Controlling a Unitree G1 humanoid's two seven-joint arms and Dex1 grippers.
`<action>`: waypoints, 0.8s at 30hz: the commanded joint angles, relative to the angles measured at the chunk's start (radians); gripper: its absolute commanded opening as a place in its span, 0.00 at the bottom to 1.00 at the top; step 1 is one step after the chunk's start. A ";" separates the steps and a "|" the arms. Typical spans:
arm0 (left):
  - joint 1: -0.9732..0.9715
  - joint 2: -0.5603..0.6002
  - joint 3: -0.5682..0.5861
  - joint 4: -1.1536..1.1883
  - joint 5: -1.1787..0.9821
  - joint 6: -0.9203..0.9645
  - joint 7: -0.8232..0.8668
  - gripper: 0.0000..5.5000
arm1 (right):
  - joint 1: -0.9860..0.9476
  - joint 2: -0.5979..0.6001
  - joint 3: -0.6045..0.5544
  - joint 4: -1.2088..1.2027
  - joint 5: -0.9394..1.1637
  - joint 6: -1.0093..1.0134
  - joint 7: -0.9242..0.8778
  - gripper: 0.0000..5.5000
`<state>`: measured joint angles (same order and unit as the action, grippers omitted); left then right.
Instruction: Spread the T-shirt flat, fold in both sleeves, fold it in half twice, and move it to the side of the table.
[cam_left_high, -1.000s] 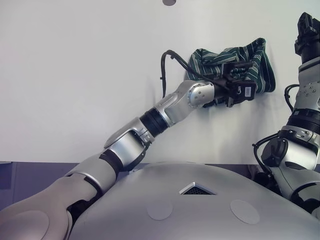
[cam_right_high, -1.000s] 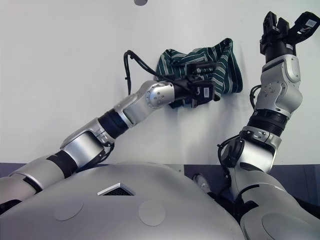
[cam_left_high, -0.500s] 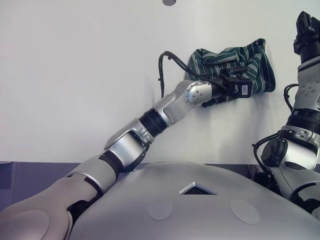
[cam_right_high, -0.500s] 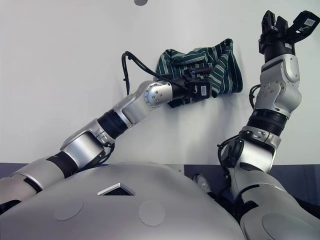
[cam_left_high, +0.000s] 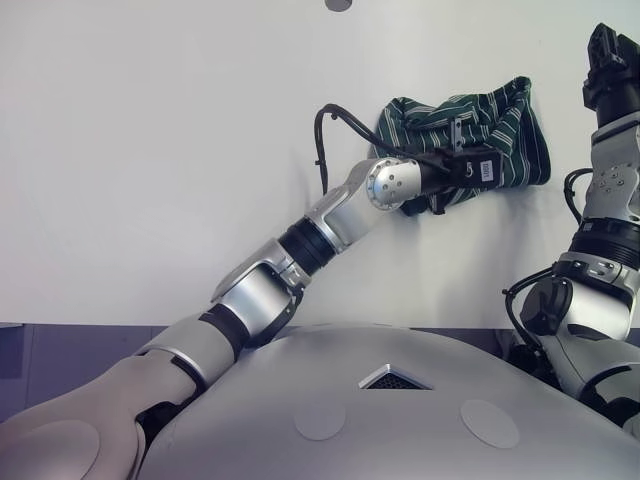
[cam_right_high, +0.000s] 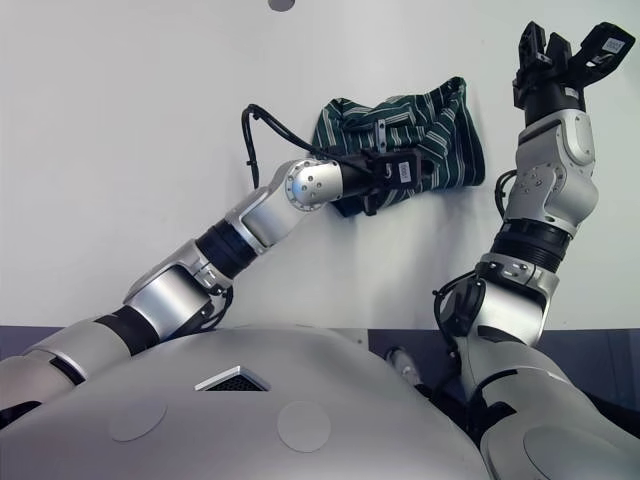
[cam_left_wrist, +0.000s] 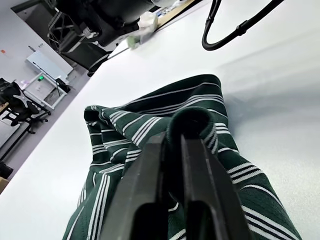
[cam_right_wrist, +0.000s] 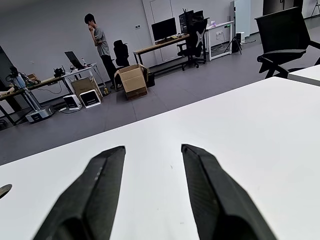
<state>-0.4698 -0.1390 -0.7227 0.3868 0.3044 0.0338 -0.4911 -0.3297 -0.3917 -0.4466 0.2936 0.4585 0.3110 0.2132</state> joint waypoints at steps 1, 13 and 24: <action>0.019 -0.004 0.007 -0.011 -0.007 0.012 -0.011 0.00 | 0.014 0.003 0.006 -0.015 -0.011 -0.003 0.001 0.38; -0.006 0.118 0.258 -0.300 -0.093 0.214 -0.043 0.00 | -0.010 -0.019 -0.013 0.000 -0.014 -0.022 -0.003 0.38; 0.032 0.080 0.297 -0.131 -0.074 0.256 0.149 0.00 | 0.063 -0.033 0.147 -0.133 -0.105 -0.095 0.150 0.38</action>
<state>-0.4184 -0.0506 -0.4546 0.2203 0.2127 0.2923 -0.3900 -0.2963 -0.4080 -0.3393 0.2067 0.3782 0.2301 0.3160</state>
